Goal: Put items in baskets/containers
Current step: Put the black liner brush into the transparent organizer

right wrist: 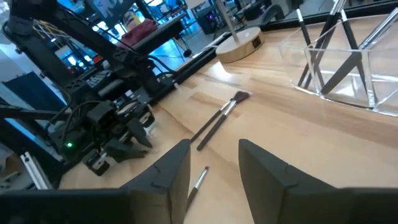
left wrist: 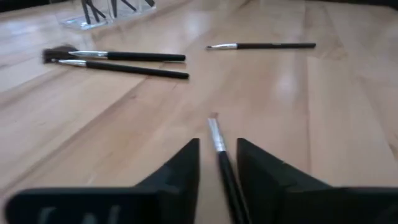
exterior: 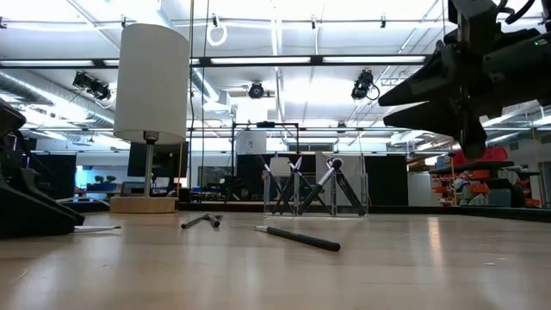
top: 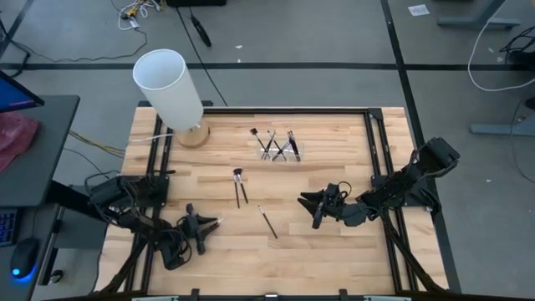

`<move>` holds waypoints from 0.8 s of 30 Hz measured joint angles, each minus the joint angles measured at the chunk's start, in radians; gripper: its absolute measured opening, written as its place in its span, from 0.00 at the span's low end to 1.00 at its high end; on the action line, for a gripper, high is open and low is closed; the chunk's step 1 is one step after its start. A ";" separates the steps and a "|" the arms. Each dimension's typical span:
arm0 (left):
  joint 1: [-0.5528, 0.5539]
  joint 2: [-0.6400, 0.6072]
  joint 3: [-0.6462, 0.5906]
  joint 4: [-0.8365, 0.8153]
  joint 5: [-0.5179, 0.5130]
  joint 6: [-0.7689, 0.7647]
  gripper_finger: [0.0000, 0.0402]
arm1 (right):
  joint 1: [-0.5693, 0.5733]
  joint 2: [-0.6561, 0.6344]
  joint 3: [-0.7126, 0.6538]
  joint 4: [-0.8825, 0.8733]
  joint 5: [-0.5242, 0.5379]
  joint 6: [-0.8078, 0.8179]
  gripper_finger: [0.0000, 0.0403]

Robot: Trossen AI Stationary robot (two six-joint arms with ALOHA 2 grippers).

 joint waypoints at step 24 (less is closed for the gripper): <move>0.028 -0.198 -0.020 -0.037 0.222 -0.006 0.03 | -0.009 0.000 0.000 0.025 0.026 -0.065 0.34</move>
